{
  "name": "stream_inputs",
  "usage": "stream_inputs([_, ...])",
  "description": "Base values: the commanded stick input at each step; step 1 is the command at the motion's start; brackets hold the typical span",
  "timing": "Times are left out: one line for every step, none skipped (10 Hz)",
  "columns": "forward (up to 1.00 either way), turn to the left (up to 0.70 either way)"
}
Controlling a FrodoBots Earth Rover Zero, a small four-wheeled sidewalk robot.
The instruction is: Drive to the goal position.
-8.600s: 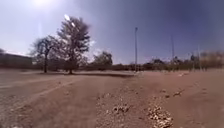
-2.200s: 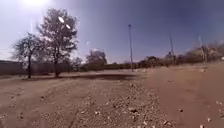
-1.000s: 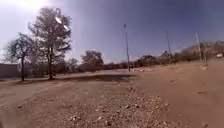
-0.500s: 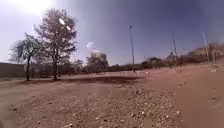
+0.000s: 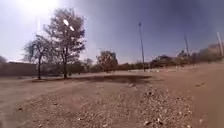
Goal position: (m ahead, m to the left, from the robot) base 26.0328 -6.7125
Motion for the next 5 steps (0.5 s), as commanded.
stream_inputs([0.50,0.00])
stream_inputs([0.50,0.00])
stream_inputs([0.50,0.00])
stream_inputs([0.50,0.00])
stream_inputs([0.50,0.00])
